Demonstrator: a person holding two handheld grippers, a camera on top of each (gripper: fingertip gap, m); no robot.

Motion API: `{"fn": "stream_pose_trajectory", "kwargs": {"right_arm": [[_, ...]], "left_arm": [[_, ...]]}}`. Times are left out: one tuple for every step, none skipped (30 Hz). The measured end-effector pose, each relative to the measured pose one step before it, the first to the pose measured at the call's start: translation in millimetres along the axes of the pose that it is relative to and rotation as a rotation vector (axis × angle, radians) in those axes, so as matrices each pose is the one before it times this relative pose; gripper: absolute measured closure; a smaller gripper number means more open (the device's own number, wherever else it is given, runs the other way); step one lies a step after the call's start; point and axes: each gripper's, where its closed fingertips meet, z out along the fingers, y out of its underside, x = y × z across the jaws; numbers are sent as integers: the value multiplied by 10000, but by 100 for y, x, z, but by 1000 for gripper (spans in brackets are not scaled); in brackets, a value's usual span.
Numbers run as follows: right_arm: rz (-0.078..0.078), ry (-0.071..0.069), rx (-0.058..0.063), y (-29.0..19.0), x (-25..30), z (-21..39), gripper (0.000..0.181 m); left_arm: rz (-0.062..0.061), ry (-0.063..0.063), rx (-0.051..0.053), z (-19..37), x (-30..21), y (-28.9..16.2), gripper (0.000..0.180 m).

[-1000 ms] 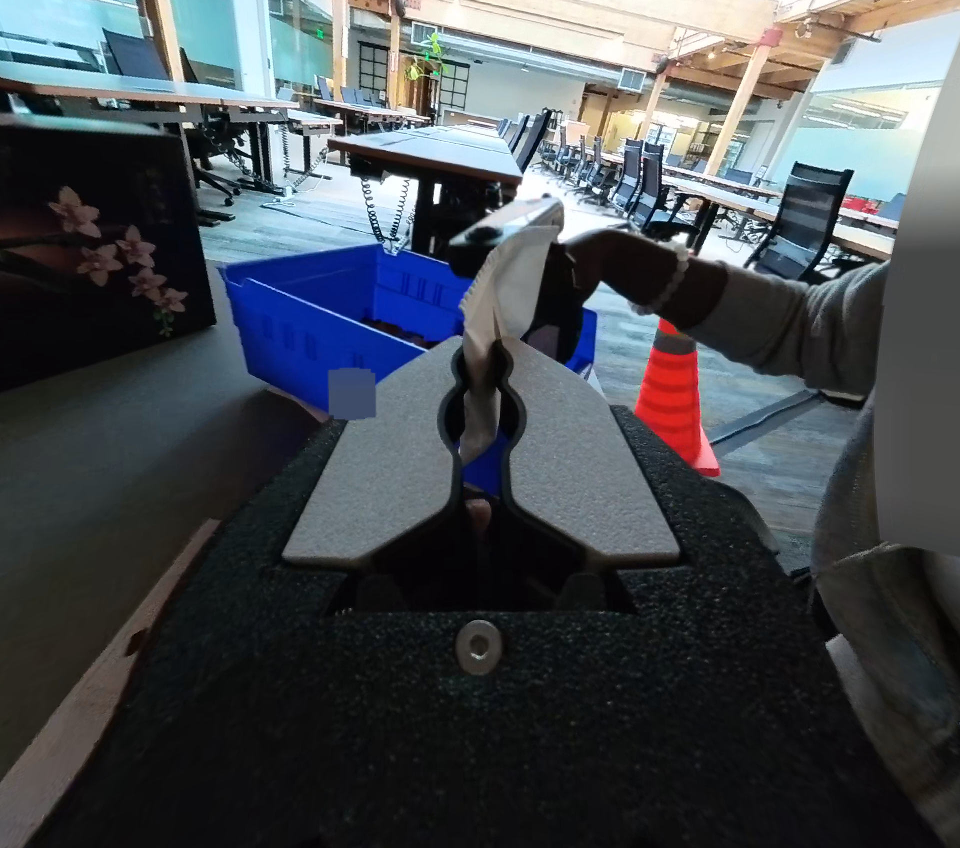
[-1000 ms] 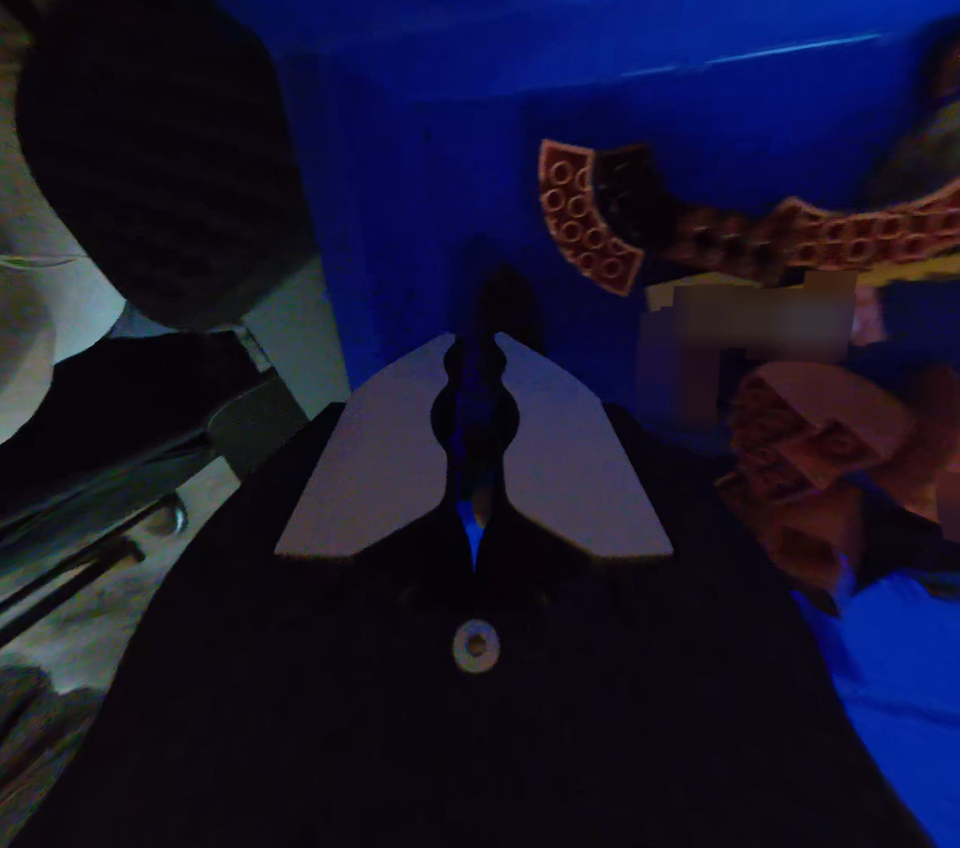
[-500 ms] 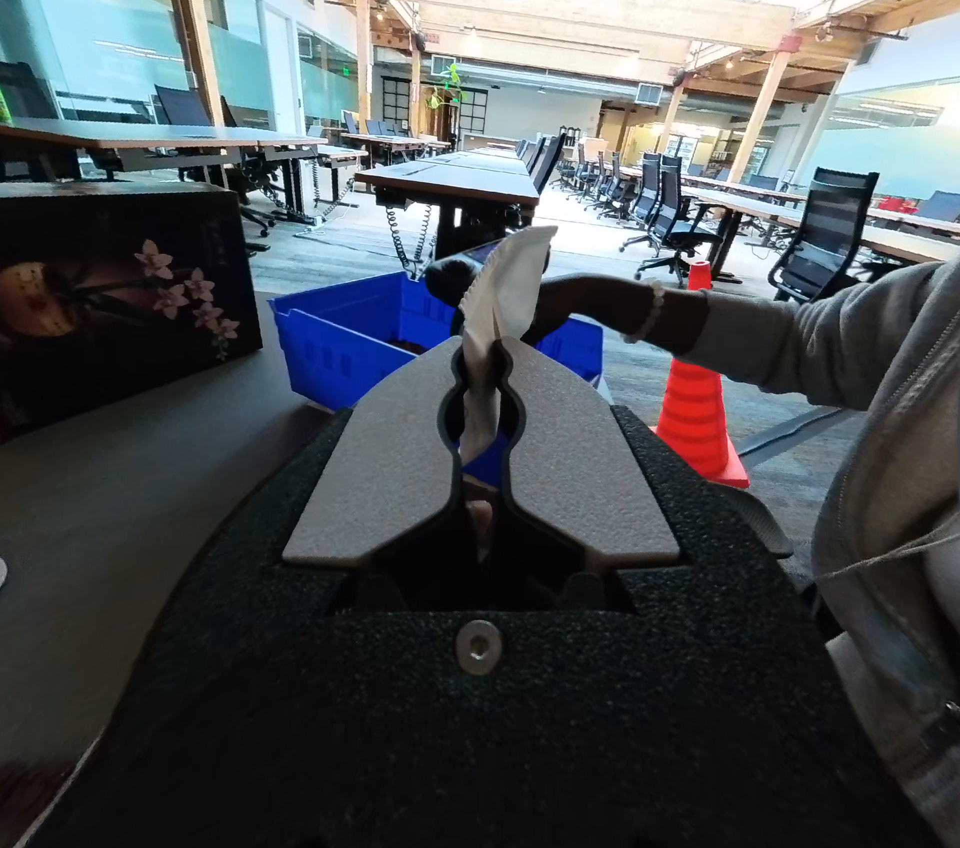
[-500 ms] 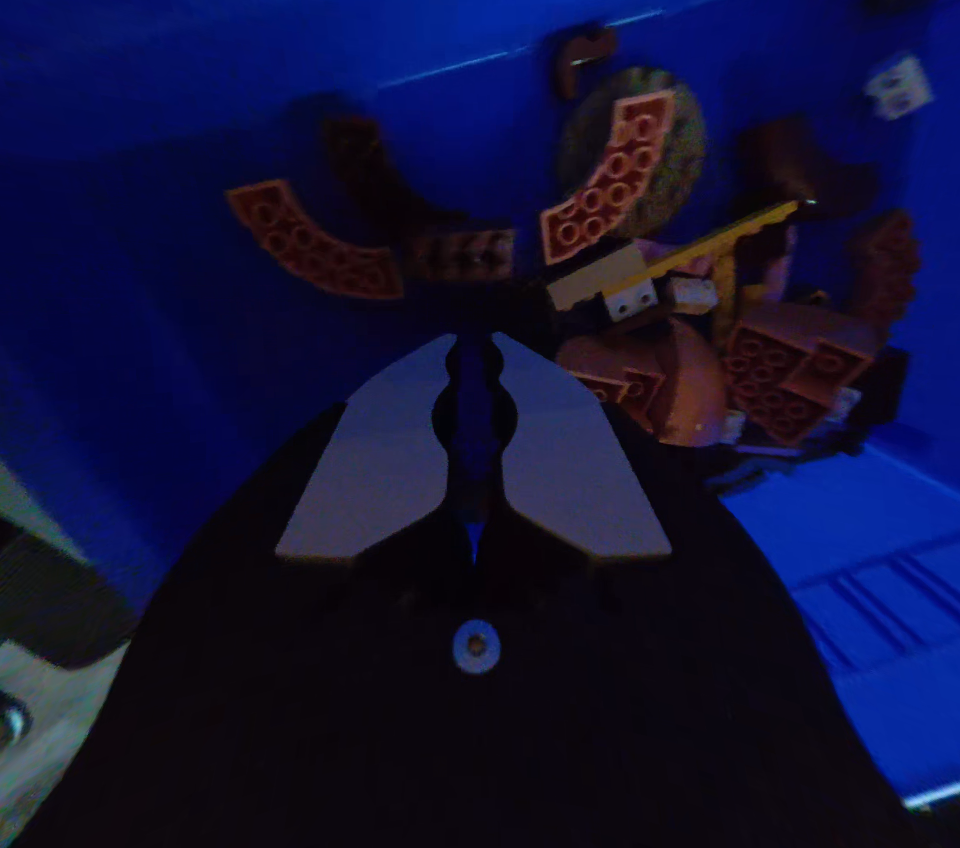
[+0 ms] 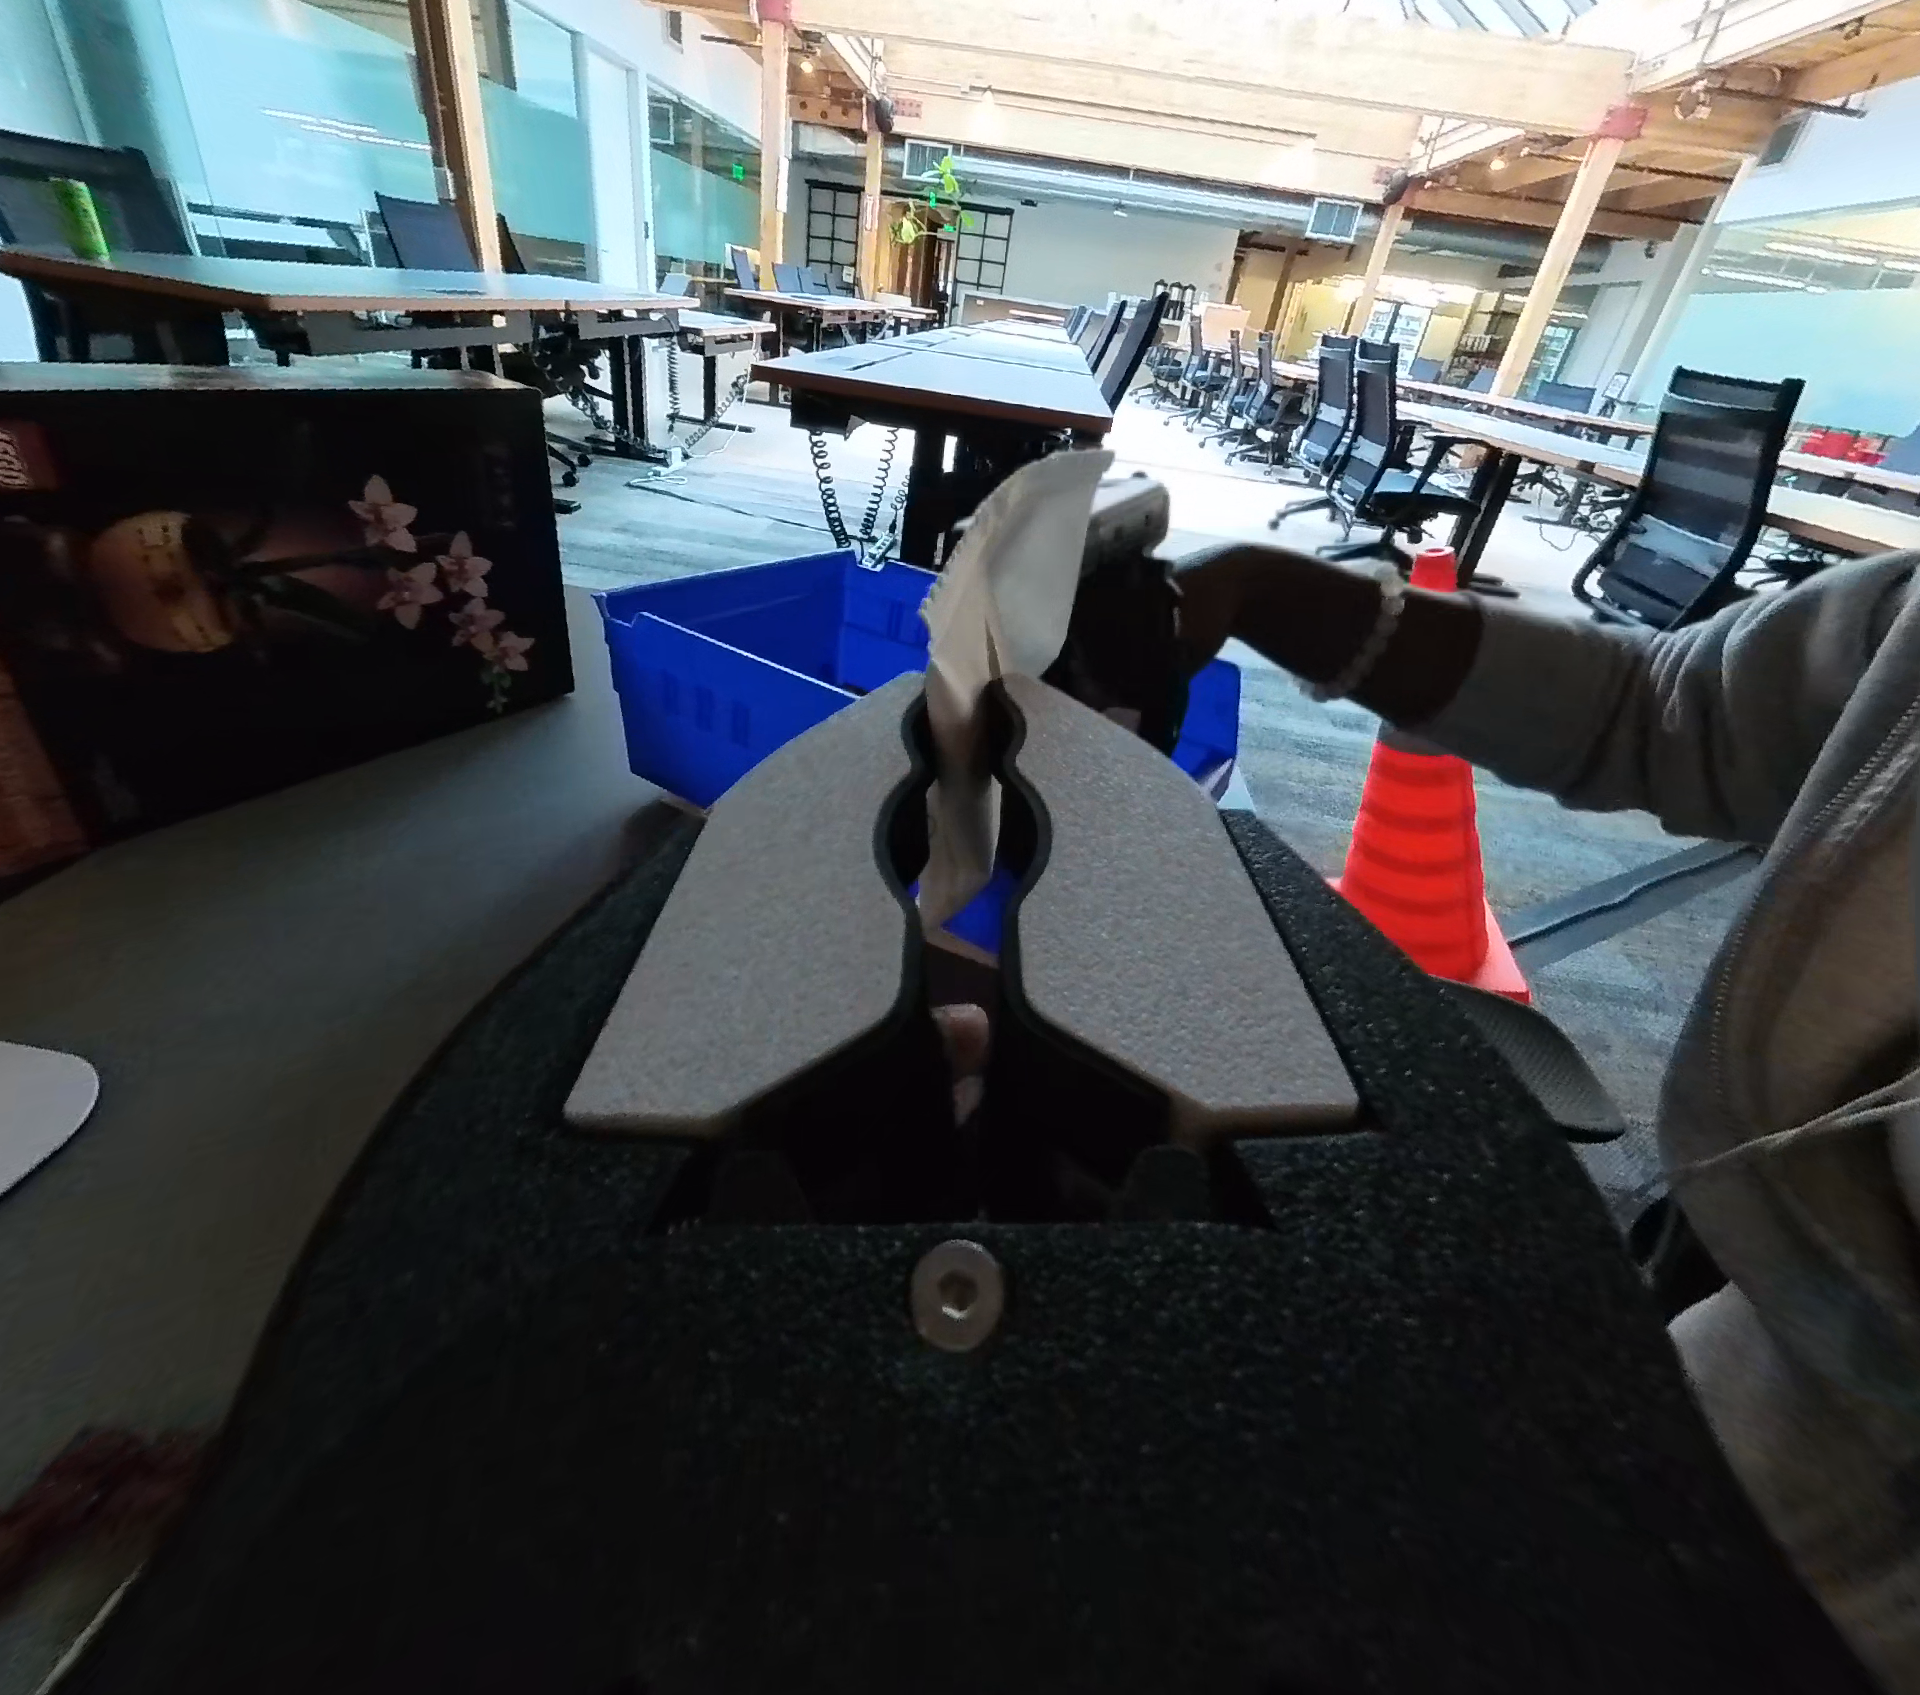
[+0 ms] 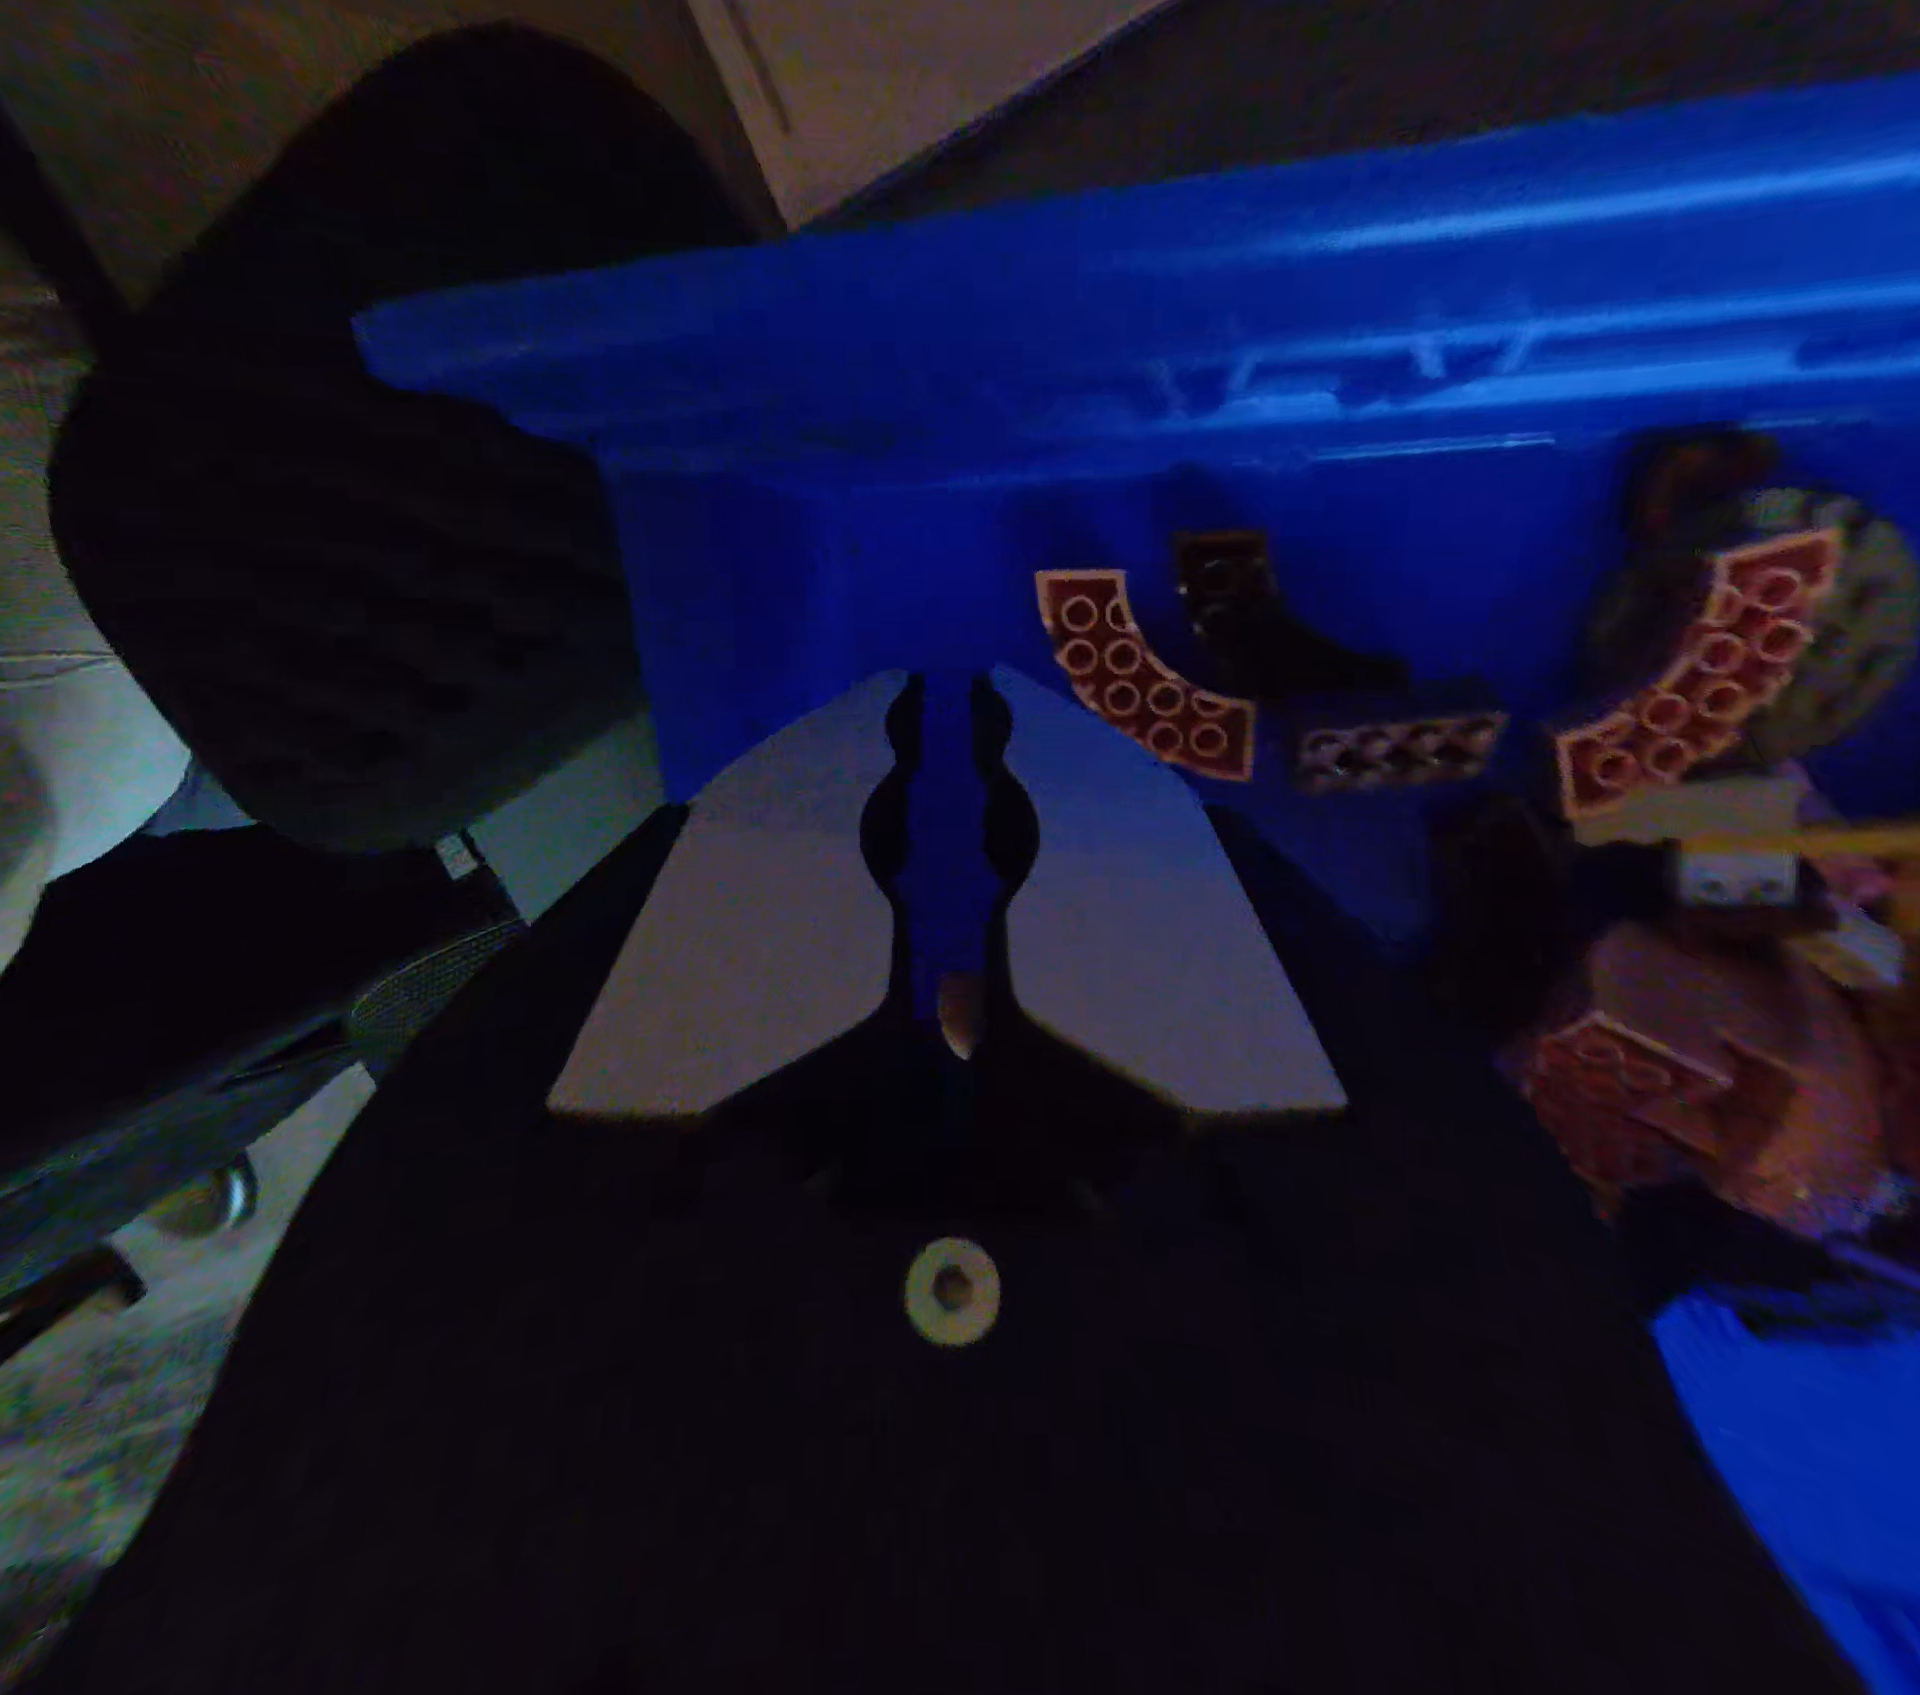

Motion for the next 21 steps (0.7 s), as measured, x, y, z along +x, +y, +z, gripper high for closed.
{"fn": "stream_pose_trajectory", "kwargs": {"right_arm": [[-11, -36, -119, 0, -5, 447, 173], [26, 40, -114, -14, 177, 429, 173], [63, 130, -104, 11, 379, 388, 172], [78, 125, -126, 74, 383, 367, 172], [57, 24, -24, -26, 280, 154, 173], [72, 6, 154, -253, 265, -53, 174], [92, 274, 169, -254, 631, -110, 174], [116, 422, 11, 22, 982, -84, 174], [133, 252, -57, 142, 781, -14, 174], [169, 145, 108, -84, 670, -41, 174], [226, 411, 139, -83, 1012, -58, 174], [224, 427, 31, 87, 1063, -31, 173], [202, 396, -20, 185, 897, -54, 174], [195, 397, 74, 50, 821, -116, 173], [193, 281, 187, -79, 609, -202, 173], [167, 110, 218, -132, 276, -323, 173], [70, 65, 236, -158, 37, -490, 172], [-24, 79, 187, -77, 27, -464, 172], [-77, -6, 55, 115, -150, -453, 172], [-118, -187, -54, 276, -499, -470, 172], [-163, -354, -57, 311, -855, -466, 172]], "left_arm": [[-33, 42, 32, -43, 32, -114, 173], [-14, 30, 37, -65, 21, -122, 173], [-16, -5, 45, -69, -31, -113, 173], [-25, -11, 61, -103, -54, -143, 173], [-23, 3, 77, -120, -22, -145, 173], [-23, -12, 86, -150, -96, -151, 173], [-19, -66, 79, -157, -133, -139, 173], [2, -101, 58, -145, -212, -121, 173], [42, -153, 54, -162, -268, -135, 173], [117, -247, 77, -55, -360, -142, 173], [170, -367, 102, -52, -418, -140, 173], [189, -456, 110, 5, -330, -129, 173], [195, -530, 94, -173, -380, -164, 173], [182, -557, 73, -341, 186, -239, 173], [154, -481, 76, -119, -363, -85, 173], [145, -426, 68, -105, -285, -116, 173], [138, -379, -8, -88, -258, 0, 173], [125, -330, -64, -60, -211, 80, 173], [96, -274, -93, -61, -111, 120, 173], [109, -194, -58, -73, 33, 69, 173], [119, -156, -57, -62, 103, 47, 173]]}}
